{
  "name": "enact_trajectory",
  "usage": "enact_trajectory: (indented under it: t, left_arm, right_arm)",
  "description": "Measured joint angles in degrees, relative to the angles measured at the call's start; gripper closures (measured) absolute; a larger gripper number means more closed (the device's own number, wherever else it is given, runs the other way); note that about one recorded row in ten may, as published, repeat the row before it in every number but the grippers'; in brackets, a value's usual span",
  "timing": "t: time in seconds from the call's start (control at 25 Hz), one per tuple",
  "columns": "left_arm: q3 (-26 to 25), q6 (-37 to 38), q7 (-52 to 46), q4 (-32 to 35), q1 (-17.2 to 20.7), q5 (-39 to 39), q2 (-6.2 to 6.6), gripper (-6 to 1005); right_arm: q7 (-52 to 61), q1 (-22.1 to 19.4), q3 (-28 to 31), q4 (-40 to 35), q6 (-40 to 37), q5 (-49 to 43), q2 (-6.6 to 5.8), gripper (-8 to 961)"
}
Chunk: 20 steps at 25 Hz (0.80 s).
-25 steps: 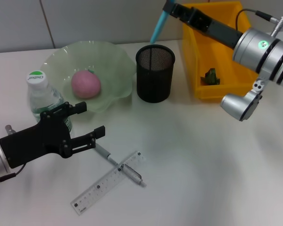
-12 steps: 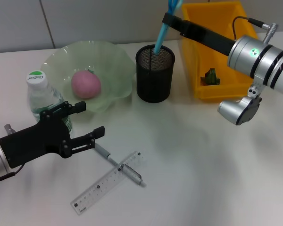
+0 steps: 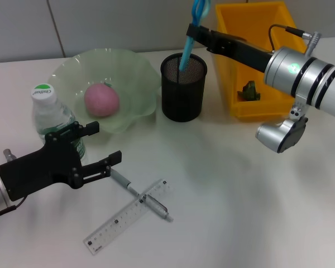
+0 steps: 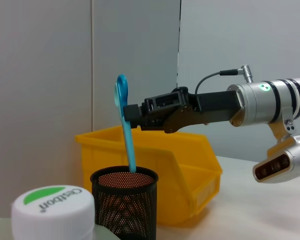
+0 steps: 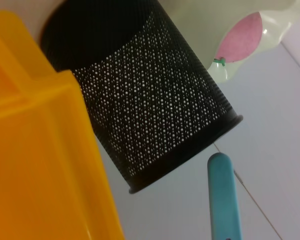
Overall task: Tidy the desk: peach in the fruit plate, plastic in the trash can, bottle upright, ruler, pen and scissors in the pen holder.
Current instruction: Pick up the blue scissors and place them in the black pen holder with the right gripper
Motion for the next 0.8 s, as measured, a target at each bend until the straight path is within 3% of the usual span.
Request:
enact_trajectory:
  t: [0.8]
  left_arm:
    - [-0.1, 0.3, 1.2, -0.8, 0.1, 0.0, 0.0, 210]
  right_arm:
    - [-0.2, -0.6, 0.0, 0.4, -1.1, 0.0, -0.01, 716]
